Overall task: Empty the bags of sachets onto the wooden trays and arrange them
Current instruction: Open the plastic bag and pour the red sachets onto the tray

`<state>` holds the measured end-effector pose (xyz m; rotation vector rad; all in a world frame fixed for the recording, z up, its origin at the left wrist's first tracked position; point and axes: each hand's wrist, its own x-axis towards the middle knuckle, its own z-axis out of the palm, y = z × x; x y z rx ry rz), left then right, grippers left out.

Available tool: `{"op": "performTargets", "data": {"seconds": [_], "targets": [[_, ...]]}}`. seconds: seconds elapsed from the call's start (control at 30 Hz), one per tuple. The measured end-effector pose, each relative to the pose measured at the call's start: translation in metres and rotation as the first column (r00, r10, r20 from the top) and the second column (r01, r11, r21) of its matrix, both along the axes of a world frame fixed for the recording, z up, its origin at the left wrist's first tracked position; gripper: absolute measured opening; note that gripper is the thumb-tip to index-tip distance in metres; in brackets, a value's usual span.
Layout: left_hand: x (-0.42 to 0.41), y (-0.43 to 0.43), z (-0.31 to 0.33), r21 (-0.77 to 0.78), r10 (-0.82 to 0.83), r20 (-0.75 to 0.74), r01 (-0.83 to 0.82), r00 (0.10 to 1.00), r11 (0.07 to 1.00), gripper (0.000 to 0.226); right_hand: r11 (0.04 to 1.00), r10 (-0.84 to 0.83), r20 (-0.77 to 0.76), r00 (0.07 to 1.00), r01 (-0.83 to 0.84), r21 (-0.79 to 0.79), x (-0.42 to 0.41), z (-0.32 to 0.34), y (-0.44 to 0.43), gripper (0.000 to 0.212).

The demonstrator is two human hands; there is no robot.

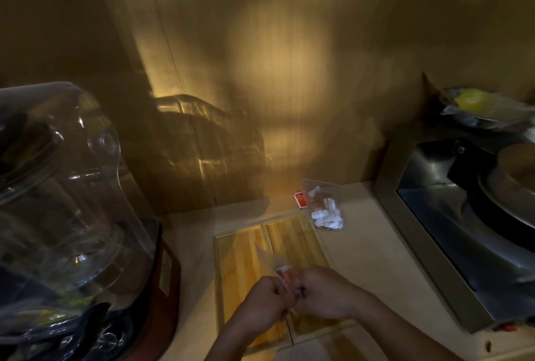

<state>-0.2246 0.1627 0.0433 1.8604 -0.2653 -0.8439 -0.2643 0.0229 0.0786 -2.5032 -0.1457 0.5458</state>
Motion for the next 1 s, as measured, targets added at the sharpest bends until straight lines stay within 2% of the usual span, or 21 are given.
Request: {"op": "performTargets", "data": {"seconds": [0.07, 0.17, 0.33, 0.4, 0.47, 0.5, 0.53, 0.57, 0.63, 0.67, 0.77, 0.83, 1.0], "targets": [[0.0, -0.003, -0.002, 0.035, 0.036, 0.025, -0.036, 0.999, 0.999, 0.011, 0.997, 0.018, 0.104, 0.994, -0.011, -0.071, -0.003, 0.001, 0.006, 0.01], [0.0, -0.006, -0.002, 0.144, 0.023, 0.079, -0.034, 0.997, 0.989, 0.016, 0.993, -0.039, 0.149, 0.988, 0.054, -0.101, -0.007, -0.005, 0.014, 0.031], [-0.004, -0.01, 0.005, 0.415, -0.026, 0.289, -0.101, 0.957, 0.904, 0.028, 0.987, -0.101, 0.168, 0.981, 0.121, -0.109, -0.007, -0.015, 0.02, 0.036], [-0.005, -0.007, 0.003, 0.379, 0.002, 0.229, -0.091, 0.973, 0.921, 0.029, 0.992, -0.111, 0.106, 0.988, 0.117, -0.054, -0.006, -0.021, 0.017, 0.035], [-0.005, -0.003, 0.0, 0.301, 0.07, 0.13, -0.107, 0.989, 0.948, 0.025, 0.987, -0.158, 0.051, 0.986, 0.159, 0.0, -0.002, -0.026, 0.009, 0.011], [-0.005, -0.002, -0.002, 0.289, 0.097, 0.129, -0.131, 0.987, 0.948, 0.024, 0.983, -0.186, 0.035, 0.982, 0.186, 0.003, 0.0, -0.025, 0.005, 0.01], [-0.005, -0.001, -0.004, 0.292, 0.116, 0.148, -0.155, 0.982, 0.944, 0.023, 0.978, -0.209, 0.019, 0.978, 0.208, 0.012, 0.001, -0.024, 0.002, 0.022], [-0.007, 0.0, -0.006, 0.283, 0.133, 0.181, -0.181, 0.975, 0.942, 0.02, 0.978, -0.208, 0.023, 0.978, 0.207, 0.022, 0.003, -0.024, 0.0, 0.026], [-0.012, 0.0, -0.008, 0.25, 0.164, 0.241, -0.224, 0.957, 0.942, 0.006, 0.987, -0.157, 0.054, 0.986, 0.156, 0.029, 0.004, -0.023, 0.002, 0.013], [-0.014, -0.001, -0.008, 0.224, 0.179, 0.248, -0.236, 0.952, 0.946, 0.01, 0.99, -0.136, 0.061, 0.989, 0.134, 0.034, 0.004, -0.023, 0.005, 0.009], [-0.018, 0.0, -0.009, 0.218, 0.187, 0.3, -0.258, 0.935, 0.941, 0.021, 0.994, -0.112, 0.093, 0.989, 0.11, 0.026, 0.004, -0.028, 0.012, 0.032], [-0.017, 0.004, -0.01, 0.238, 0.186, 0.345, -0.278, 0.92, 0.931, 0.026, 0.993, -0.113, 0.148, 0.983, 0.116, -0.012, 0.005, -0.028, 0.014, 0.031], [-0.016, 0.013, -0.015, 0.301, 0.143, 0.393, -0.274, 0.908, 0.913, 0.025, 0.99, 0.023, 0.268, 0.963, 0.015, -0.141, 0.003, -0.02, 0.016, 0.028]]}}
